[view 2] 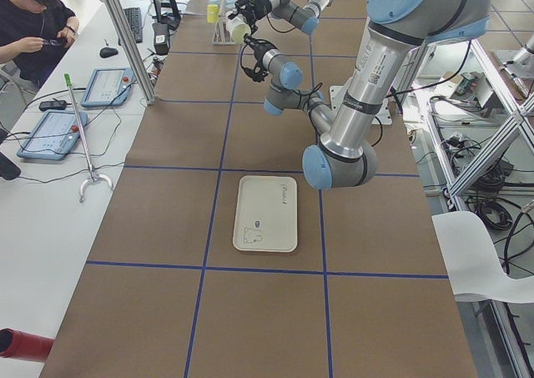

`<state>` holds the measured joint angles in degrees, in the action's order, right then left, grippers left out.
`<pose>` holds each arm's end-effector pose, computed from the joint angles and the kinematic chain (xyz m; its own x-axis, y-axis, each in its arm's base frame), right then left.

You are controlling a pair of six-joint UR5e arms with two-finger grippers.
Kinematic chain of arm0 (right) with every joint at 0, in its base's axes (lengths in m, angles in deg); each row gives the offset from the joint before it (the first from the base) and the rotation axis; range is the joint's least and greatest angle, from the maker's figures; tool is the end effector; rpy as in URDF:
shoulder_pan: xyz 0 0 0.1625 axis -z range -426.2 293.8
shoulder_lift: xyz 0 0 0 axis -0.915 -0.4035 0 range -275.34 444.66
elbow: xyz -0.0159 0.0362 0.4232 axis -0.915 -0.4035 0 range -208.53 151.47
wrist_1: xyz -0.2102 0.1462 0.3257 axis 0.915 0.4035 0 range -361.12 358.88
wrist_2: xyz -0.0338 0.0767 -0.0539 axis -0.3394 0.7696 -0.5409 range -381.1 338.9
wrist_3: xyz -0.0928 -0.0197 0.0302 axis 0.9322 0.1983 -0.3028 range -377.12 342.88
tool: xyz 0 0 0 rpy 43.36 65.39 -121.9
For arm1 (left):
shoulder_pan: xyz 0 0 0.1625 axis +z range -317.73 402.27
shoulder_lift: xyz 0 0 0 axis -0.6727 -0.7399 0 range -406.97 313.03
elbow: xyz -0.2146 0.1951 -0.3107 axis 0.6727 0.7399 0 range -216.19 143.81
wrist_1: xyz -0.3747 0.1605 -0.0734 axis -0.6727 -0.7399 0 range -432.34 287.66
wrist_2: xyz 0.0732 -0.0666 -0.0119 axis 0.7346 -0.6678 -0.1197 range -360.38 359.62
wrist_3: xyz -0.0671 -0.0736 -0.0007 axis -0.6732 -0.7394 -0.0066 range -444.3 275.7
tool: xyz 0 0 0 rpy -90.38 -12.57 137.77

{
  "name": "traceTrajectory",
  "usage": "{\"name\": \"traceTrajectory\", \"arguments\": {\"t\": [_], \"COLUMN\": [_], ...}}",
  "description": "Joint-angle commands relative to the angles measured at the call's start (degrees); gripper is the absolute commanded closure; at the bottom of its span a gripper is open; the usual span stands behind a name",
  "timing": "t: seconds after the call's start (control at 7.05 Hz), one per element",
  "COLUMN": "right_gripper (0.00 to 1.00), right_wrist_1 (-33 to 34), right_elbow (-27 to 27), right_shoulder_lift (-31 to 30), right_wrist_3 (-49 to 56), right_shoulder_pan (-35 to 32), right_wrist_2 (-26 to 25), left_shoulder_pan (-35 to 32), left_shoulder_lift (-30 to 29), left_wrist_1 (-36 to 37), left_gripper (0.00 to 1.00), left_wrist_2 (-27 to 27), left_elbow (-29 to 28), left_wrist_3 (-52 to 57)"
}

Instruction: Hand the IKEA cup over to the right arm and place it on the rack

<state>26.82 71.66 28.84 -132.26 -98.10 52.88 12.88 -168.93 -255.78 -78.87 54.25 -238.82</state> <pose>-0.4099 -0.4444 0.1172 -0.5285 0.1521 0.8352 -0.5612 0.6756 -0.4781 0.4274 -0.4167 0.1751 -0.7809 -0.5753 -0.2434 -0.1927 0.5926 -0.7821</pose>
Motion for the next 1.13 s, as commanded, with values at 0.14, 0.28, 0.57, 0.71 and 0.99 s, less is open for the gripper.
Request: {"name": "traceTrajectory", "arguments": {"t": [0.14, 0.28, 0.57, 0.71, 0.99], "right_gripper": [0.99, 1.0, 1.0, 1.0, 1.0], "right_wrist_1": [0.0, -0.3, -0.8, -0.8, -0.9], "right_elbow": [0.0, 0.0, -0.3, -0.3, -0.3], "right_shoulder_lift": [0.0, 0.1, 0.4, 0.4, 0.3], "right_wrist_3": [-3.0, -3.0, -3.0, -3.0, -3.0], "right_shoulder_pan": [-0.1, -0.4, -0.7, -0.9, -1.8], "right_wrist_2": [-0.1, -0.1, 0.0, 0.0, 0.1], "left_shoulder_pan": [0.5, 0.5, 0.5, 0.5, 0.4], "left_shoulder_lift": [0.3, 0.1, 0.6, 0.6, 0.8], "left_wrist_1": [-0.2, -0.1, -0.1, -0.2, -0.2], "left_gripper": [0.8, 0.01, 0.0, 0.0, 0.0], "left_wrist_2": [0.1, 0.2, 0.5, 0.5, 0.4], "left_elbow": [0.1, 0.2, 0.7, 0.8, 1.0], "left_wrist_3": [0.3, 4.3, 6.6, 6.6, 6.7]}}
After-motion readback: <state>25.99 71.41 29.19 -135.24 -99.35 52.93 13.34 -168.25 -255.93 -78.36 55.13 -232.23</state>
